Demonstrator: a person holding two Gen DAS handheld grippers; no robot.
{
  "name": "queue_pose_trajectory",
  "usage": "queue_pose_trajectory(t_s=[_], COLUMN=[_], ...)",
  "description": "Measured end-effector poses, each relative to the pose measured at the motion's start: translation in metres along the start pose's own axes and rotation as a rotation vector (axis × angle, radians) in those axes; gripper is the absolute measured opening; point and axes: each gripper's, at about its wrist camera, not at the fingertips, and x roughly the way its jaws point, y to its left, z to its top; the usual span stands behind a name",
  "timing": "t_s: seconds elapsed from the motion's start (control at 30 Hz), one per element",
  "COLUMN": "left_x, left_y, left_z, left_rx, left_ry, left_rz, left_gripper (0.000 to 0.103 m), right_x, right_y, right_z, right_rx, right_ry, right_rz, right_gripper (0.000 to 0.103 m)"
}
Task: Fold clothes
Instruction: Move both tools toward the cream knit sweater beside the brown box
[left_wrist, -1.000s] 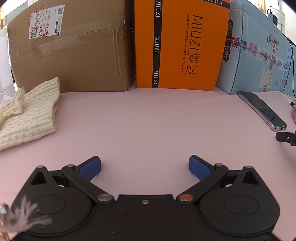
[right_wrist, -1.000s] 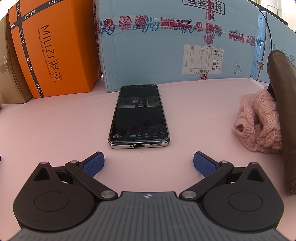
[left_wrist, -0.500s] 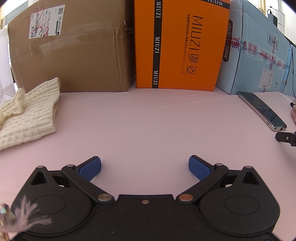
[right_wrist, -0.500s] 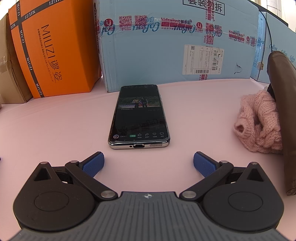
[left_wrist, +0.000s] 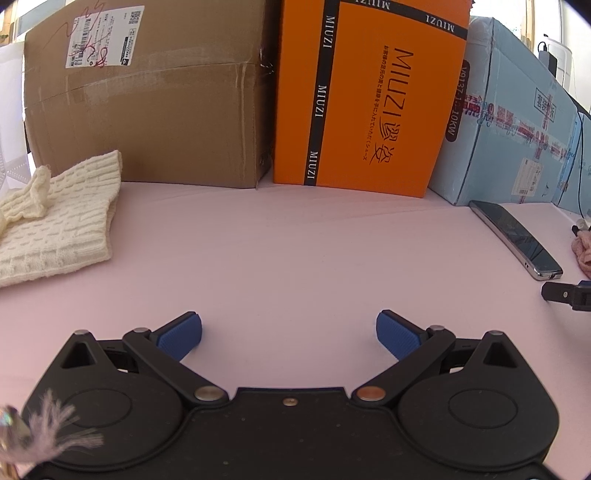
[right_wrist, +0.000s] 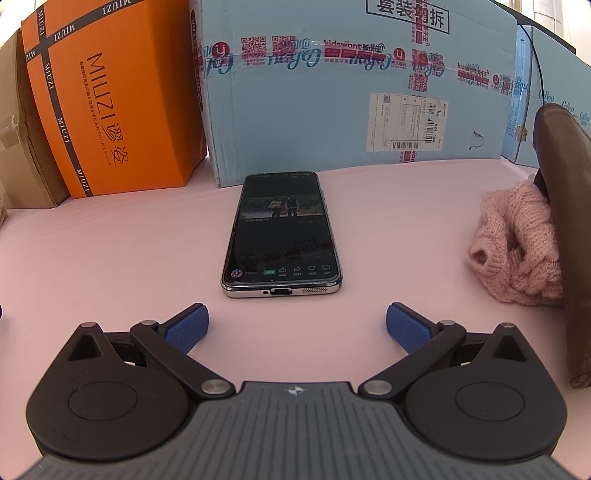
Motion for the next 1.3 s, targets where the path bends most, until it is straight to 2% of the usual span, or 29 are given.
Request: queue_pose_trajectory(t_s=[0.23,0.4,0.53,0.67,0.8,1.0,1.1,1.2,1.3], left_x=[-0.004,-0.019,-0.027,-0.024,-0.025,-0.035,-0.042,-0.054,-0.073], left_y=[0.014,0.028,0.032,0.032,0.042,0.057,0.065,0.069,0.078], left_z=[0.004,0.005,0.005,0.009,0.011,0.008,0.007,0.006,0.007], left_rx=[-0.116,-0.216,-0.238,-0.233,-0.306,-0.403,-0.430,-0.430,-0.421], left_ry=[-0.050,-0.195,-0.272,-0.260,-0.262,-0.365,-0.427,-0.512,-0.598], left_rz=[-0.046,-0.048,-0.084,-0.103,-0.053,0.029,0.059,0.124,0.180], left_gripper=[0.103,0.103,0.103,0.103,0.103,0.103,0.103,0.103,0.103], right_x=[-0.004,-0.010,-0.014,-0.015,-0.018,-0.029,-0.035,-0.036,-0.038], right_y=[-0.007,-0.012,-0.015,-0.017,-0.020,-0.012,0.003,0.026,0.056], right_z=[0.003,0.004,0.005,0.005,0.004,0.002,0.000,-0.001,-0.001], right_rx=[0.046,0.093,0.124,0.136,0.166,0.193,0.191,0.180,0.107], right_ry=[-0.010,-0.041,-0.075,-0.083,-0.114,-0.193,-0.241,-0.221,-0.182], right_rz=[0.036,0.096,0.133,0.158,0.195,0.250,0.317,0.418,0.484], right_gripper=[0.103,0.103,0.103,0.103,0.103,0.103,0.103,0.103,0.103])
